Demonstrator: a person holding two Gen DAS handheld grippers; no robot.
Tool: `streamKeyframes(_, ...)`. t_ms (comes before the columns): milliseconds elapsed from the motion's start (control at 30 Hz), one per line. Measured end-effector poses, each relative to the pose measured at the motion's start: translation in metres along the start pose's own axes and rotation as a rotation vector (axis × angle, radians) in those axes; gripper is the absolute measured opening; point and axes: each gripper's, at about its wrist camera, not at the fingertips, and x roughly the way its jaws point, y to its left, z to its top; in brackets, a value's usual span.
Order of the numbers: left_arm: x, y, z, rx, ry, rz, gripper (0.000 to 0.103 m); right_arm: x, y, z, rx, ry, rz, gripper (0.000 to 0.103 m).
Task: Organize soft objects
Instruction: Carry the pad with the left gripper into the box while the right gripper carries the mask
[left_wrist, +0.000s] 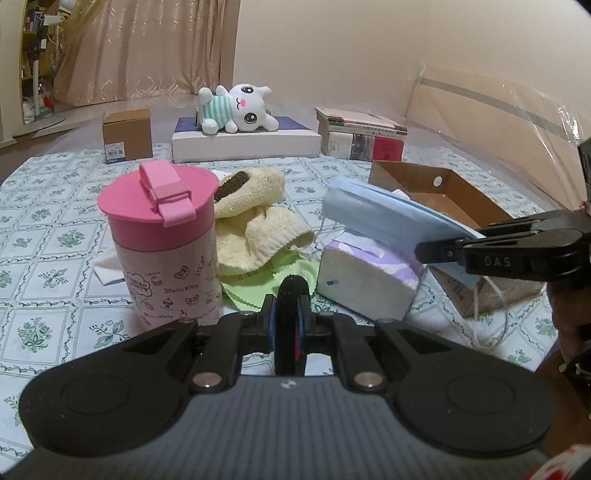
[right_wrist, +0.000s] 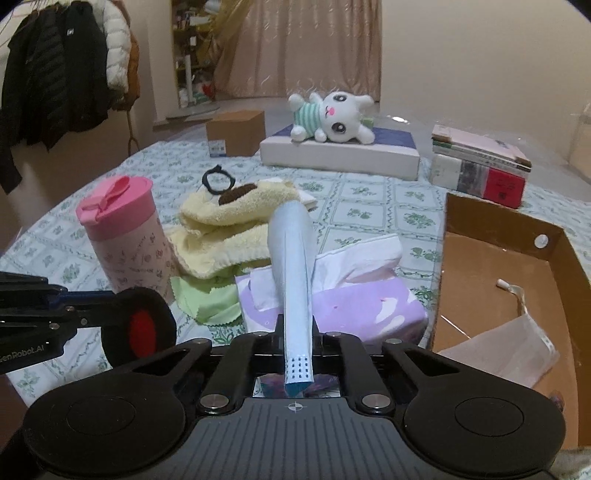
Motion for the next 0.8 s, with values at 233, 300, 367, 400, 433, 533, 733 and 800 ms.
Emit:
streamKeyframes(233, -0.015, 0.001, 0.003, -0.014, -0.016, -0.001, 0.009, -0.03, -0.002, -0.002, 0.074, -0.067, -0.021, 0.003)
streamKeyframes(300, -0.02, 0.0, 0.005, -0.015, -0.021, -0.002, 0.009, -0.038, -0.003, -0.002, 0.088, -0.084, -0.025, 0.003)
streamKeyframes(367, -0.024, -0.002, 0.008, -0.01, -0.03, -0.002, 0.009, -0.046, -0.004, -0.001, 0.094, -0.1, -0.032, 0.003)
streamKeyframes(400, -0.027, -0.003, 0.009, -0.008, -0.035, -0.003, 0.009, -0.05, -0.004, 0.0, 0.098, -0.106, -0.036, 0.003)
streamKeyframes(433, -0.029, -0.005, 0.011, -0.005, -0.04, -0.006, 0.009, -0.054, -0.005, 0.0, 0.101, -0.112, -0.04, 0.003)
streamKeyframes(533, -0.034, -0.012, 0.017, 0.007, -0.055, -0.013, 0.009, -0.064, -0.009, -0.001, 0.111, -0.131, -0.056, 0.003)
streamKeyframes(733, -0.036, -0.035, 0.031, 0.026, -0.073, -0.06, 0.009, -0.087, -0.026, -0.004, 0.15, -0.163, -0.101, 0.003)
streamKeyframes(800, -0.035, -0.046, 0.037, 0.036, -0.079, -0.087, 0.009, -0.094, -0.035, -0.007, 0.174, -0.169, -0.119, 0.003)
